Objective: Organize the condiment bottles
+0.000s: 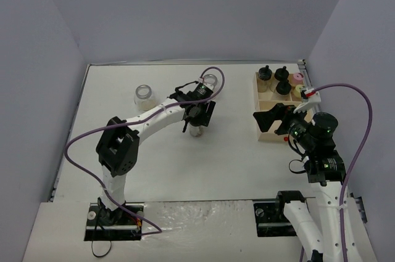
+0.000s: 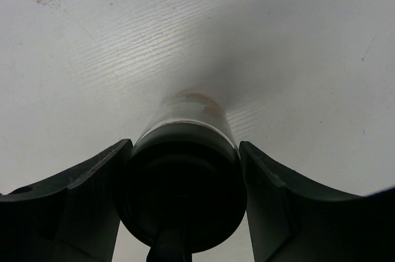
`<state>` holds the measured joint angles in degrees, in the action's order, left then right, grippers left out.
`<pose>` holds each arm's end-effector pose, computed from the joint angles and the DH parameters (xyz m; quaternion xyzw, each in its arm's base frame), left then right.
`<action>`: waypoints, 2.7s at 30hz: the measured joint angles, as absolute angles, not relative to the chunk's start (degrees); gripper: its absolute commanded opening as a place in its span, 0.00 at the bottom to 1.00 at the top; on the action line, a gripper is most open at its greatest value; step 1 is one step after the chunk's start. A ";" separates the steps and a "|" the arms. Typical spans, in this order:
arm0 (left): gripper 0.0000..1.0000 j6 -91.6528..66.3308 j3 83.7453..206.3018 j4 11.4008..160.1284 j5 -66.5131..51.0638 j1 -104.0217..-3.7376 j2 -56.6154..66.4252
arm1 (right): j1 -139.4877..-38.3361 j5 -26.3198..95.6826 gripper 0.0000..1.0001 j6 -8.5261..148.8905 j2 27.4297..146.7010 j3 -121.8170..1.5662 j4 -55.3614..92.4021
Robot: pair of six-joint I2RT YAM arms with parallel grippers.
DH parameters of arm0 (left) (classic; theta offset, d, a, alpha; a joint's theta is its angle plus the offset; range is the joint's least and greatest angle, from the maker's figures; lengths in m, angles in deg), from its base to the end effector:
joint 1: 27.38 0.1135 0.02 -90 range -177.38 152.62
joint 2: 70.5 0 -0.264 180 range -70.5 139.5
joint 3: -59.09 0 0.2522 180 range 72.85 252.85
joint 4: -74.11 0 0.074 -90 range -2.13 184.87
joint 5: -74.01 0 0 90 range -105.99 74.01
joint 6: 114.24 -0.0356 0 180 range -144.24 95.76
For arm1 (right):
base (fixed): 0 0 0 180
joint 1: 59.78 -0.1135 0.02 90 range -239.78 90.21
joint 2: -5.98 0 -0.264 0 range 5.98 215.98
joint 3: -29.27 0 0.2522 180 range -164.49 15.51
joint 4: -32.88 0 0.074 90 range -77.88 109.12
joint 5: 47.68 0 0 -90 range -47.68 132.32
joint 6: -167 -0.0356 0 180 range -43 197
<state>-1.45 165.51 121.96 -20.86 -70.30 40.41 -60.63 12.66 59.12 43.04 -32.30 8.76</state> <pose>0.3188 -0.2923 0.2537 0.1518 0.9335 -0.1412 0.2927 0.1435 0.0197 0.3779 -0.0787 0.7006 0.2896 0.6474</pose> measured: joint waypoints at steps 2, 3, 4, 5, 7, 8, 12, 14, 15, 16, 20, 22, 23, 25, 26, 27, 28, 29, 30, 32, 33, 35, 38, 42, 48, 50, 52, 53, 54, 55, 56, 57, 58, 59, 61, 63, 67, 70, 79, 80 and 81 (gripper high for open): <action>0.17 -1.45 165.54 121.89 -21.41 -70.68 41.30 | -60.63 12.67 1.00 59.26 42.90 -31.97 8.34; 0.18 -1.45 165.54 121.85 -21.68 -70.80 41.59 | -60.63 12.67 1.00 59.28 42.87 -31.86 8.13; 0.23 -1.43 165.54 121.81 -21.89 -70.92 41.79 | -60.63 12.67 1.00 59.28 42.89 -31.79 7.98; 0.28 -1.43 165.54 121.64 -22.05 -71.04 41.84 | -60.63 12.67 1.00 59.28 42.89 -31.75 7.86; 0.40 -1.43 165.53 121.20 -22.31 -71.25 41.88 | -60.63 12.67 1.00 59.29 42.89 -31.71 7.69; 0.46 -1.43 165.49 120.89 -22.40 -71.30 41.88 | -60.63 12.67 1.00 59.30 42.89 -31.71 7.67; 0.68 -1.42 164.58 119.72 -22.77 -71.42 41.88 | -60.63 12.67 1.00 59.28 42.89 -31.63 7.69; 0.76 -1.34 163.92 119.24 -23.01 -71.49 41.64 | -60.63 12.64 1.00 59.27 42.94 -31.51 7.66; 0.80 -1.27 163.70 119.15 -23.15 -71.52 41.43 | -60.63 12.59 1.00 59.26 43.00 -31.49 7.62; 0.82 -1.23 163.46 119.02 -23.28 -71.52 41.17 | -60.63 12.51 1.00 59.26 43.05 -31.49 7.61; 0.94 -1.19 162.96 118.85 -23.37 -71.52 39.79 | -60.63 12.32 1.00 59.26 43.16 -31.49 7.59; 0.97 -1.16 162.95 118.79 -23.36 -71.52 38.86 | -60.63 12.13 1.00 59.26 43.35 -31.49 7.59; 0.97 -1.15 162.94 118.79 -23.36 -71.52 38.35 | -60.63 12.02 1.00 59.26 43.48 -31.49 7.59; 0.97 -1.17 162.93 118.88 -23.31 -71.52 37.01 | -60.63 11.78 1.00 59.31 43.90 -31.50 7.55; 0.97 -1.17 162.88 118.95 -23.27 -71.52 35.89 | -60.63 11.61 1.00 59.36 44.21 -31.52 7.52; 0.97 -1.17 162.80 119.07 -23.26 -71.52 34.49 | -60.63 11.44 1.00 59.43 44.53 -31.53 7.50; 0.97 -1.17 162.72 119.19 -23.26 -71.52 33.10 | -60.63 11.27 1.00 59.51 44.85 -31.54 7.48; 0.97 -1.19 162.53 119.26 -23.30 -71.52 31.14 | -60.63 11.04 1.00 59.53 45.29 -31.75 7.31; 0.97 -1.23 162.31 119.31 -23.36 -71.52 28.99 | -60.63 10.79 1.00 59.54 45.76 -32.03 7.09; 0.97 -1.52 161.83 119.77 -23.98 -71.51 23.89 | -60.65 9.98 1.00 59.72 47.30 -33.11 6.89; 0.97 -1.71 161.56 119.91 -24.52 -71.46 21.06 | -60.65 9.59 1.00 59.88 48.19 -33.80 6.89; 0.97 -2.13 160.75 120.41 -25.47 -71.21 15.30 | -60.82 9.15 1.00 60.21 49.91 -35.05 6.96; 0.97 -2.68 158.08 120.31 -26.72 -69.68 6.72 | -61.70 9.38 1.00 60.73 52.62 -36.72 6.78; 0.97 -2.91 149.89 120.87 -27.71 -62.56 -3.57 | -65.91 12.30 1.00 62.30 57.33 -39.63 6.93; 0.97 -3.71 135.67 122.15 -27.09 -48.03 -13.40 | -76.82 18.02 1.00 65.43 65.72 -41.11 10.75; 0.97 -4.34 131.77 122.66 -25.92 -44.05 -16.08 | -81.49 20.67 1.00 67.28 69.19 -41.11 12.36; 0.97 -4.62 128.77 122.81 -25.10 -40.12 -18.61 | -86.57 23.13 1.00 69.90 73.32 -41.11 14.67; 0.97 -4.69 127.34 122.98 -24.78 -38.31 -19.90 | -88.78 23.90 1.00 71.09 75.35 -41.11 16.12; 0.97 -4.68 126.24 122.93 -24.76 -37.37 -21.24 | -90.49 24.11 1.00 72.10 77.41 -41.10 17.47; 0.97 -4.67 125.17 122.90 -24.74 -36.50 -22.57 | -92.11 24.32 1.00 73.09 79.44 -41.07 18.83; 0.97 -4.71 124.38 122.91 -24.74 -36.30 -23.86 | -92.98 24.47 1.00 74.00 81.24 -40.94 20.36; 0.97 -4.84 123.82 122.92 -24.83 -36.20 -24.99 | -93.65 24.63 1.00 74.81 82.93 -40.81 21.79; 0.97 -5.04 123.49 122.92 -25.00 -36.22 -25.97 | -94.12 24.80 1.00 75.53 84.50 -40.69 23.15; 0.97 -5.25 123.30 122.89 -25.40 -36.24 -26.84 | -94.50 24.99 1.00 76.22 85.96 -40.58 24.46; 0.97 -5.58 123.27 122.78 -26.86 -36.25 -27.91 | -94.97 25.50 1.00 77.33 88.62 -40.50 27.10; 0.97 -5.78 123.27 122.73 -28.12 -36.24 -28.23 | -95.32 25.97 1.00 78.34 91.26 -40.49 29.62; 0.97 -6.11 123.27 122.68 -28.80 -36.24 -27.18 | -95.89 26.32 1.00 80.24 95.97 -40.48 33.11; 0.97 -6.24 123.27 122.61 -28.74 -36.24 -25.89 | -96.52 26.44 1.00 81.54 98.77 -40.50 34.56; 0.97 -6.30 123.27 122.28 -28.67 -36.24 -24.92 | -97.58 26.49 0.80 83.26 103.41 -41.24 37.20; 0.97 -6.31 123.27 122.26 -28.67 -36.24 -24.98 | -97.65 26.51 0.76 83.33 103.98 -41.42 37.62; 0.97 -6.32 123.27 122.26 -28.67 -36.24 -24.97 | -97.69 26.52 0.71 83.38 104.45 -41.47 37.95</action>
